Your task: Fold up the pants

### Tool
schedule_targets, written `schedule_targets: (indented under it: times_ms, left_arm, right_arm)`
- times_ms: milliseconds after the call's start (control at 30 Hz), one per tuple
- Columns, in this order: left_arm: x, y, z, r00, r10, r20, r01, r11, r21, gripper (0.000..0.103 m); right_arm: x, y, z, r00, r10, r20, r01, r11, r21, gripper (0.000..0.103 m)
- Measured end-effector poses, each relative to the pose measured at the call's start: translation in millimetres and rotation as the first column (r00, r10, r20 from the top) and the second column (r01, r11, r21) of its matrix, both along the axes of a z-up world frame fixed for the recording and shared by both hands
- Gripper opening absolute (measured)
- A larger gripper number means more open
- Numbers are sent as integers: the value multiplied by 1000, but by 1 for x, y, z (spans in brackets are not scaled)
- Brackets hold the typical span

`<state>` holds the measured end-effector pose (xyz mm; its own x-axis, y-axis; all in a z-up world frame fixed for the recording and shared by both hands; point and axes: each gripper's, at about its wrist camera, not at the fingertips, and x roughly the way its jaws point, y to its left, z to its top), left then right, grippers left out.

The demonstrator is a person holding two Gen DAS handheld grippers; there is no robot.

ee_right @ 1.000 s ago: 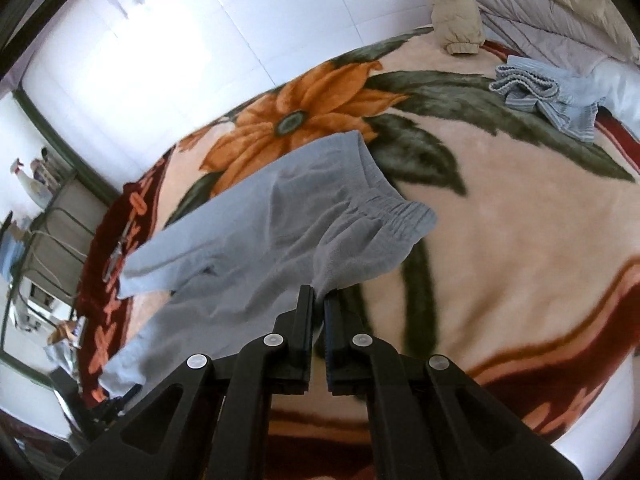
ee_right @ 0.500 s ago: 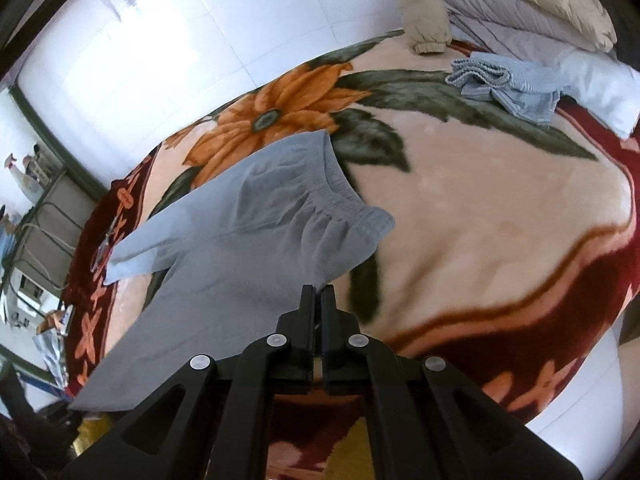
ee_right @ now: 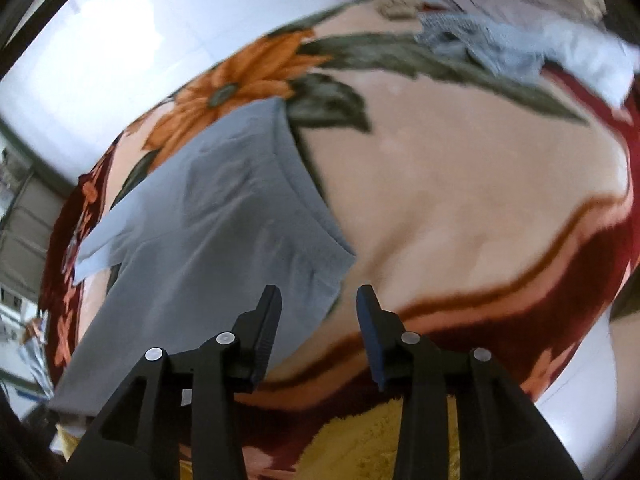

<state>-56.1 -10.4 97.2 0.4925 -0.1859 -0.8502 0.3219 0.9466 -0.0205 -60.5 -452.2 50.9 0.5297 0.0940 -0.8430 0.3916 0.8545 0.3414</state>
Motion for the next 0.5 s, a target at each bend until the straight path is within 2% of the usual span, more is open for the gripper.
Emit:
schedule_targets:
  times_ms: [100, 367, 433, 467, 500]
  left_arm:
    - [-2, -2, -1, 1000, -1, 7, 0, 1000, 19, 4]
    - [-1, -2, 0, 1000, 11, 14, -11, 999, 43, 4]
    - [-1, -3, 1, 1000, 10, 16, -11, 999, 47, 4]
    - [-1, -4, 1, 1000, 10, 17, -11, 999, 48, 4]
    - [-1, -4, 1, 1000, 9, 19, -10, 999, 51, 4]
  right_arm:
    - [5, -8, -16, 998, -47, -45, 51, 995, 81, 40]
    - [34, -7, -47, 995, -50, -87, 60, 993, 105, 40]
    - [33, -9, -49, 995, -70, -70, 79, 987, 141, 33]
    - [30, -12, -48, 995, -81, -50, 89, 981, 170, 15]
    - [28, -14, -47, 996, -85, -38, 91, 978, 189, 6]
